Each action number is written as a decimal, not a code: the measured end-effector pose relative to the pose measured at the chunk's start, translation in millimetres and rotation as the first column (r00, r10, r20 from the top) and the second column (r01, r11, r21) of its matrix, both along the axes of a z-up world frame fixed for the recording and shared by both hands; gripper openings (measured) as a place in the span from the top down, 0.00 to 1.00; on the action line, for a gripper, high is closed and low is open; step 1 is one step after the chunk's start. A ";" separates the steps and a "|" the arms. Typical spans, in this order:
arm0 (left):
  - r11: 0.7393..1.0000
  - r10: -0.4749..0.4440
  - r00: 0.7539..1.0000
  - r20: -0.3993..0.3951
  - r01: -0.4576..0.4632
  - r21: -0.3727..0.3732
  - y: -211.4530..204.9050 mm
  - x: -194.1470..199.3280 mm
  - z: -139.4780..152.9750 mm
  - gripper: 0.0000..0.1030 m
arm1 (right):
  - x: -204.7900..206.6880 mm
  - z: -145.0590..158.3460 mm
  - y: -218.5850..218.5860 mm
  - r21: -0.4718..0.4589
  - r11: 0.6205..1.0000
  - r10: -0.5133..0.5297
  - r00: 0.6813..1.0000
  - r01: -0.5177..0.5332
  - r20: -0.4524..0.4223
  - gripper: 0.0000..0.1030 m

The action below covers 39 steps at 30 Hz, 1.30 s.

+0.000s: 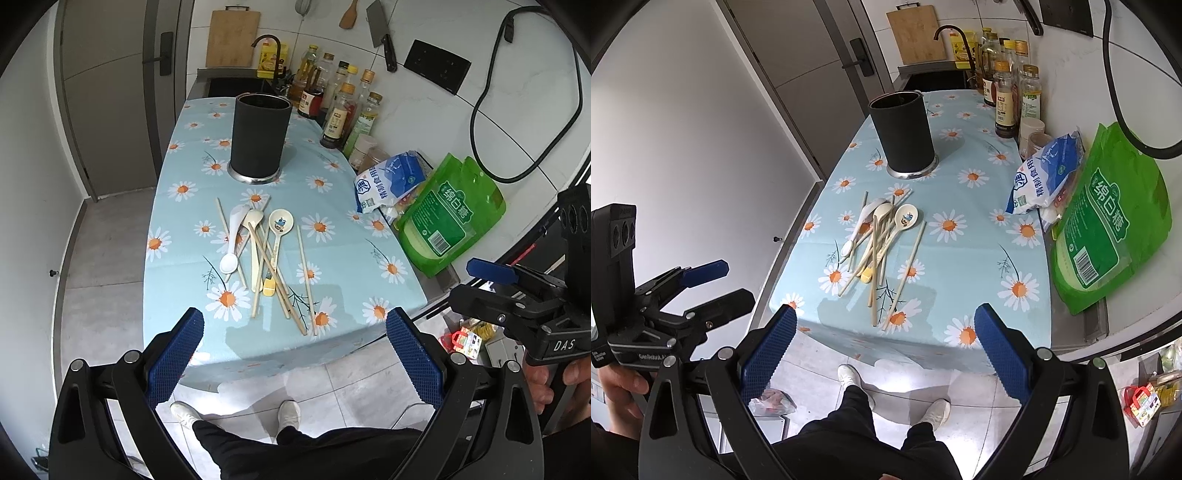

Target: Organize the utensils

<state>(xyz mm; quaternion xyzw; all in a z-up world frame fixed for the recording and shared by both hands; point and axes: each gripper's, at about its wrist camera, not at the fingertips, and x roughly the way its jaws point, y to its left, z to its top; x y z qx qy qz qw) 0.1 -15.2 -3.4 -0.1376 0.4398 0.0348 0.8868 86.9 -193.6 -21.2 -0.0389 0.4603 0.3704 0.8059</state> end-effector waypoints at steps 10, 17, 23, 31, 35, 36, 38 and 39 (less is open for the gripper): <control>1.000 0.020 1.000 -0.009 -0.020 0.004 -0.6 -0.1 0.5 0.07 | 3.0 -1.9 1.2 0.008 1.000 0.015 1.000 -0.014 -0.014 0.07; 1.000 0.030 0.999 -0.032 -0.031 0.000 -4.7 5.4 0.4 0.07 | 8.8 -5.1 -1.9 0.006 1.000 0.023 0.999 -0.023 -0.037 0.07; 0.999 0.040 0.998 -0.052 -0.040 0.002 -6.6 7.9 -1.1 0.07 | 12.6 -8.3 -3.8 0.004 0.999 0.033 0.998 -0.033 -0.044 0.07; 0.999 0.014 0.996 -0.090 -0.017 -0.030 2.4 16.6 -10.0 0.07 | 23.3 -17.0 7.0 -0.005 0.998 0.056 0.993 -0.057 -0.103 0.17; 0.998 0.019 0.994 -0.108 -0.025 -0.059 17.2 24.1 -19.3 0.07 | 34.4 -26.5 17.6 -0.019 0.998 0.048 0.988 -0.052 -0.144 0.26; 0.997 0.025 0.993 -0.114 -0.034 -0.071 22.2 25.9 -22.1 0.07 | 38.4 -30.6 22.3 -0.028 0.998 0.047 0.985 -0.052 -0.168 0.29; 0.994 0.032 0.992 -0.121 -0.044 -0.095 32.0 30.2 -29.0 0.07 | 45.7 -37.8 30.6 -0.031 0.998 0.049 0.979 -0.056 -0.199 0.33; 0.994 0.038 0.991 -0.126 -0.051 -0.097 35.6 32.6 -31.5 0.07 | 48.7 -41.5 35.8 -0.052 0.997 0.048 0.978 -0.059 -0.201 0.36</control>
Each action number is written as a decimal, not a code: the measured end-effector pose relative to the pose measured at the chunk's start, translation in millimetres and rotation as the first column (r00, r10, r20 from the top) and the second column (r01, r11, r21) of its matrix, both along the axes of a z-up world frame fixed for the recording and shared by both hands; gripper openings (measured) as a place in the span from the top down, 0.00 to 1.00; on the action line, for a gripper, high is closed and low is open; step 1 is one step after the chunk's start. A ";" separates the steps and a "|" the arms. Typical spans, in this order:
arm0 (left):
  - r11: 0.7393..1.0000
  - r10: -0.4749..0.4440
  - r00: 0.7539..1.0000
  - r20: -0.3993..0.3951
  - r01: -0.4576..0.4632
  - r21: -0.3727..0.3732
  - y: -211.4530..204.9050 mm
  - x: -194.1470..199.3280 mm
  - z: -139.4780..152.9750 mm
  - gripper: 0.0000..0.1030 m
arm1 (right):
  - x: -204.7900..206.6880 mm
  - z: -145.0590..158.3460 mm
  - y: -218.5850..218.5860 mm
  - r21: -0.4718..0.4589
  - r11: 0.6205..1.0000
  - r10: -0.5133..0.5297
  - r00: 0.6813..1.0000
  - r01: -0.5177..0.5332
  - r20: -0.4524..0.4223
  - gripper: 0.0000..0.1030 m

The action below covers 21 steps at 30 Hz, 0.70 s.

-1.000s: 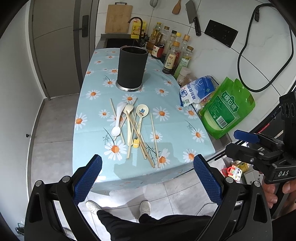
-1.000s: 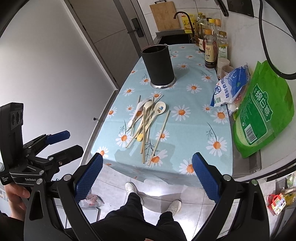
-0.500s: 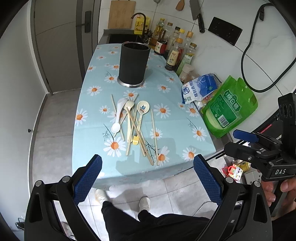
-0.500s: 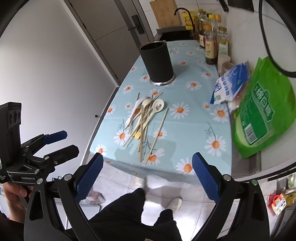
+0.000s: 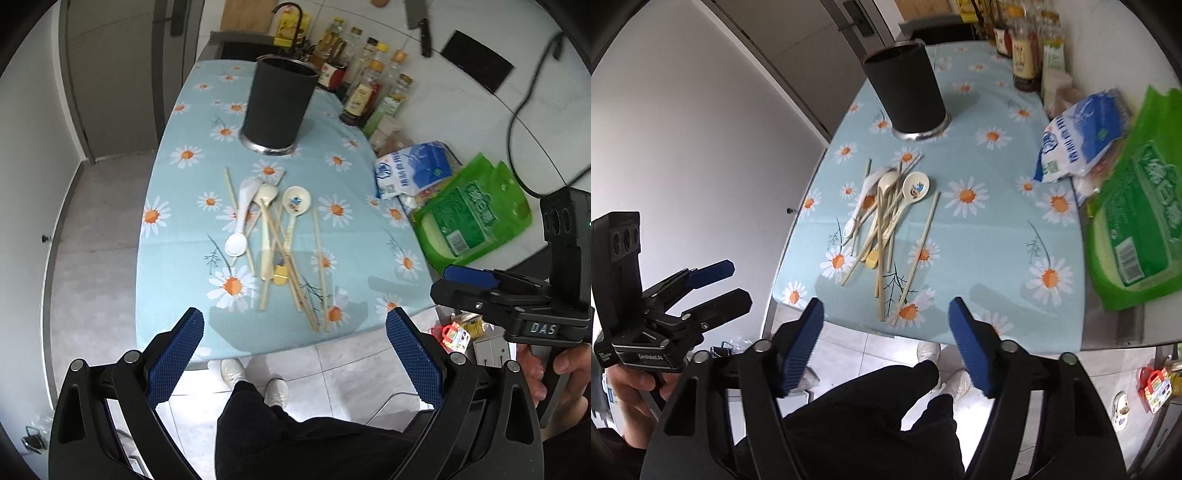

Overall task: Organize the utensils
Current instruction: 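Lower the right gripper onto a wooden chopstick and close on it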

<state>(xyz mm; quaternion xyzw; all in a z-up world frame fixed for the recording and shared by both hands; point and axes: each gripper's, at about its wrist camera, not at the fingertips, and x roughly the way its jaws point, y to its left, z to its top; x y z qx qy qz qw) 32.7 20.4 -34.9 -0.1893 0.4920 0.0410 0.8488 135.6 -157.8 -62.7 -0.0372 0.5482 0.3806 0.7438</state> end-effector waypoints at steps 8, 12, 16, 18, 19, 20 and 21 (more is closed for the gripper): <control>0.997 0.023 0.999 -0.048 -0.027 -0.079 31.0 16.3 -38.3 0.07 | 37.9 -37.5 50.7 -0.152 0.988 -0.001 1.000 0.000 -0.005 0.51; 0.992 0.042 0.997 -0.067 -0.050 -0.113 44.4 15.8 -58.1 0.07 | 61.7 -60.2 81.3 -0.222 0.975 0.003 1.000 -0.009 -0.029 0.58; 0.986 0.063 0.995 -0.073 -0.074 -0.147 57.2 14.0 -72.9 0.07 | 87.2 -92.2 103.8 -0.285 0.958 -0.039 0.991 0.000 -0.131 0.71; 0.983 0.067 0.995 -0.070 -0.078 -0.168 62.1 14.0 -78.3 0.07 | 98.2 -111.3 109.5 -0.300 0.954 -0.071 0.974 0.004 -0.215 0.76; 0.981 0.068 0.995 -0.070 -0.079 -0.179 64.4 14.3 -81.3 0.07 | 102.6 -119.2 110.6 -0.329 0.944 -0.093 0.969 0.013 -0.229 0.80; 0.978 0.068 0.995 -0.072 -0.081 -0.190 66.8 14.1 -84.5 0.07 | 105.9 -125.1 110.6 -0.346 0.938 -0.115 0.962 0.022 -0.249 0.82; 0.976 0.067 0.995 -0.074 -0.081 -0.200 68.8 13.9 -87.7 0.07 | 109.1 -131.2 110.8 -0.363 0.931 -0.134 0.954 0.028 -0.269 0.82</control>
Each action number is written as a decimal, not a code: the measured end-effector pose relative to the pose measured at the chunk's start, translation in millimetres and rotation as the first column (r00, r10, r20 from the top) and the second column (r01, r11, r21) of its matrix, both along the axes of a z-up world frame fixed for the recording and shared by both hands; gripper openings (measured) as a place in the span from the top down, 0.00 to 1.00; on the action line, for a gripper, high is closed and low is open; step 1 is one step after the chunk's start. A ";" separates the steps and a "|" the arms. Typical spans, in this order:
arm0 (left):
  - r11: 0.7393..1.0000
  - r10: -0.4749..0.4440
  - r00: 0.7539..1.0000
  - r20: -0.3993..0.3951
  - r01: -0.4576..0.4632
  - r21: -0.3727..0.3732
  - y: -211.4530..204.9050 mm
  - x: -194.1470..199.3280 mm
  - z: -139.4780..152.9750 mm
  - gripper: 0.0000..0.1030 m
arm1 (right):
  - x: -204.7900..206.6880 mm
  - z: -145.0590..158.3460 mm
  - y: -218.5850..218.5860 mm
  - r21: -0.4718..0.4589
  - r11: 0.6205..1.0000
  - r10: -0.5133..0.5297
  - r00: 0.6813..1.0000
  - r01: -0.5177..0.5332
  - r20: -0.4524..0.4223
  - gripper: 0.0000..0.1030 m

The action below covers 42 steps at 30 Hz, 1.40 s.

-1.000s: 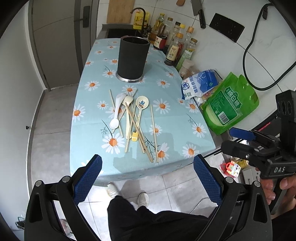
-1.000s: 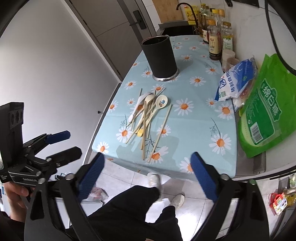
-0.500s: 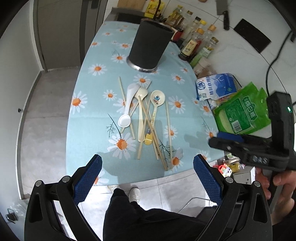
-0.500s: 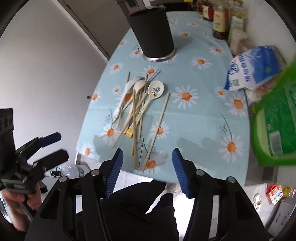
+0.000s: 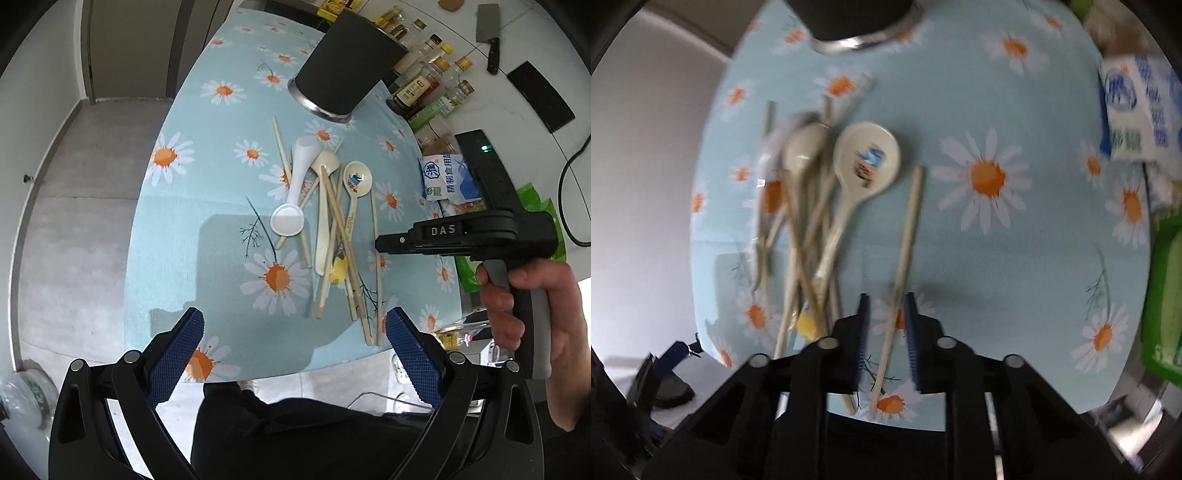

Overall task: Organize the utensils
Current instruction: 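Lower the right gripper onto a wooden chopstick and close on it, then grasp the white ceramic spoon with the left gripper while the right gripper holds the chopstick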

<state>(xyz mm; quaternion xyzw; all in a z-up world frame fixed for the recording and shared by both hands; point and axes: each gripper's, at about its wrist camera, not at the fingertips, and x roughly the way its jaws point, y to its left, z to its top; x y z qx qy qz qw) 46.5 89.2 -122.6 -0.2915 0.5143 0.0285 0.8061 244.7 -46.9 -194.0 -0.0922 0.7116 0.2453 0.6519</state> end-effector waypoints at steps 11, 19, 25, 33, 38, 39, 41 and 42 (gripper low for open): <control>0.993 -0.089 0.995 -0.034 0.091 0.071 15.7 17.7 -18.8 0.07 | 5.9 -9.7 20.5 -0.147 0.989 -0.023 1.000 0.025 0.012 0.87; 0.977 -0.147 0.988 -0.048 0.152 0.149 27.9 43.6 -17.9 0.07 | -5.7 -8.3 30.2 -0.172 0.982 -0.077 0.996 0.083 0.043 0.94; 0.975 -0.148 0.988 -0.050 0.154 0.157 35.4 64.0 -12.0 0.08 | 1.7 -17.2 8.7 -0.089 0.990 -0.107 0.994 0.107 0.001 0.95; 0.976 -0.172 0.983 -0.059 0.178 0.124 22.6 95.5 -3.3 0.14 | 22.0 -6.6 -30.0 0.043 0.989 -0.138 0.990 0.139 -0.016 0.95; 0.970 -0.188 0.977 -0.102 0.201 0.136 17.7 119.2 -9.0 0.26 | 32.4 20.3 -43.3 0.139 0.981 -0.145 0.989 0.138 0.041 0.95; 0.970 -0.182 0.977 -0.112 0.197 0.140 17.4 123.5 -10.2 0.27 | 34.9 27.1 -45.9 0.166 0.977 -0.143 0.988 0.131 0.059 0.95; 0.965 -0.194 0.974 -0.119 0.212 0.157 13.7 131.3 -11.4 0.32 | 38.6 38.0 -50.4 0.209 0.971 -0.139 0.986 0.118 0.089 0.95; 0.959 -0.206 0.970 -0.130 0.226 0.170 10.9 135.2 -12.9 0.36 | 40.2 45.8 -51.5 0.220 0.969 -0.139 0.986 0.116 0.093 0.95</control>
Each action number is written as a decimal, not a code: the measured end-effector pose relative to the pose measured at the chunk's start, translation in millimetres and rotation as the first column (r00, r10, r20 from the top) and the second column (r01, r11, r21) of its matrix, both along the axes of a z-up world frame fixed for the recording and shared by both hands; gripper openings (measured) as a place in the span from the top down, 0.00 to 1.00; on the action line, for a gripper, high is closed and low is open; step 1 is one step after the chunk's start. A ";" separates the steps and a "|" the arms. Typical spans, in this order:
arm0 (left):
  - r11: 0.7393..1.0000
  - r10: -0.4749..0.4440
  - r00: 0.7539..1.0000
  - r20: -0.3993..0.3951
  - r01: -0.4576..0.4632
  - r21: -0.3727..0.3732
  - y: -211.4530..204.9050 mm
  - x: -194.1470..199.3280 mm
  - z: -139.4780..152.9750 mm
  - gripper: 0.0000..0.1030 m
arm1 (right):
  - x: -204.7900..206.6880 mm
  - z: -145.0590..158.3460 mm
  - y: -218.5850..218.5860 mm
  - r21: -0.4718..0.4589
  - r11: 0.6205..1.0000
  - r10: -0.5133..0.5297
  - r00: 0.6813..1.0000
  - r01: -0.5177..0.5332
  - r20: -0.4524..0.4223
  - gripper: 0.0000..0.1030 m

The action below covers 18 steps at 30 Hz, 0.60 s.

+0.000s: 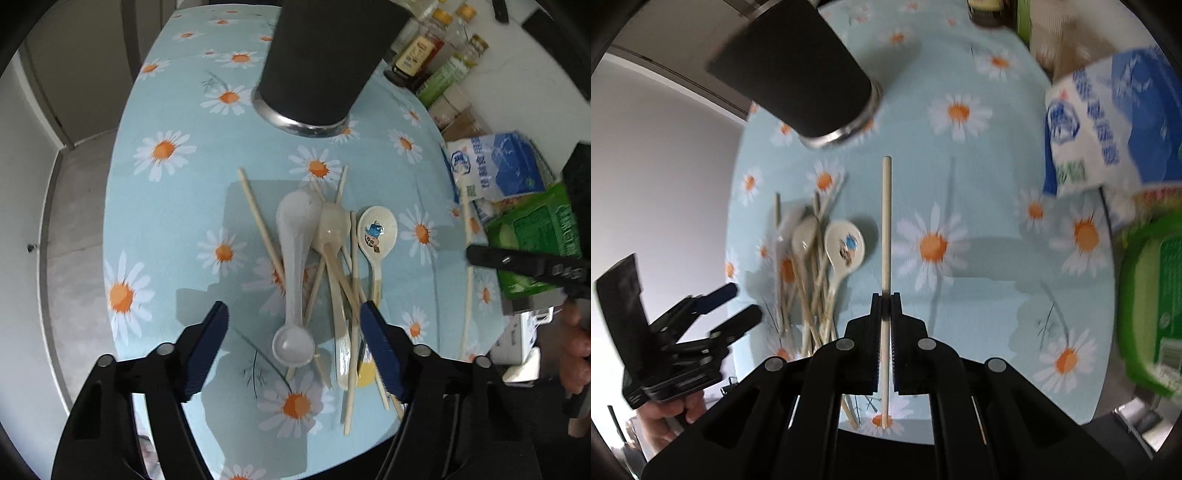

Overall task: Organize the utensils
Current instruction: 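Grasp the white ceramic spoon with the left gripper while the right gripper holds the chopstick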

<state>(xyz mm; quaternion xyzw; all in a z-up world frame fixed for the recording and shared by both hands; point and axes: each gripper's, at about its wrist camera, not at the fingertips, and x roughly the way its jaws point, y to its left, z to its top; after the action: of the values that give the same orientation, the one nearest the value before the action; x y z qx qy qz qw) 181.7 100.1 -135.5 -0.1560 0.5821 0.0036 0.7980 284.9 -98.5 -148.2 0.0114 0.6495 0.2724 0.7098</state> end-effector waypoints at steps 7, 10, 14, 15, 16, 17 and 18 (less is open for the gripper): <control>0.997 -0.054 0.995 -0.085 0.058 0.048 -10.0 28.9 -18.4 0.66 | 6.7 16.0 -17.5 0.080 0.997 0.007 1.000 -0.007 0.003 0.95; 0.994 -0.058 0.993 -0.101 0.067 0.085 -11.1 36.5 -20.0 0.67 | 9.8 16.6 -19.9 0.095 0.995 0.012 1.000 -0.014 0.024 0.95; 0.993 -0.052 0.990 -0.133 0.065 0.099 -12.9 44.9 -25.7 0.70 | 14.5 16.0 -22.1 0.126 0.992 0.011 1.000 -0.011 0.001 0.95; 0.992 -0.053 0.989 -0.139 0.068 0.105 -13.8 47.4 -27.2 0.70 | 15.8 16.4 -24.1 0.131 0.991 0.014 1.000 -0.013 -0.001 0.95; 0.991 -0.051 0.988 -0.145 0.068 0.112 -14.5 49.5 -28.9 0.70 | 17.1 16.4 -23.9 0.133 0.991 0.015 1.000 -0.015 -0.004 0.95; 0.991 -0.049 0.988 -0.150 0.067 0.115 -15.5 50.7 -29.9 0.71 | 18.5 17.3 -25.0 0.136 0.991 0.017 1.000 -0.017 -0.005 0.95; 0.991 -0.048 0.987 -0.154 0.067 0.119 -15.9 52.5 -30.7 0.74 | 19.9 17.8 -25.1 0.141 0.990 0.019 1.000 -0.019 -0.004 0.95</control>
<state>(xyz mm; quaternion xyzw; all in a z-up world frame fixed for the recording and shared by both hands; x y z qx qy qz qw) 234.2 84.1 -166.2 -0.0889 0.6436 0.0284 0.7597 304.7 -123.5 -130.4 0.0559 0.6307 0.3242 0.7028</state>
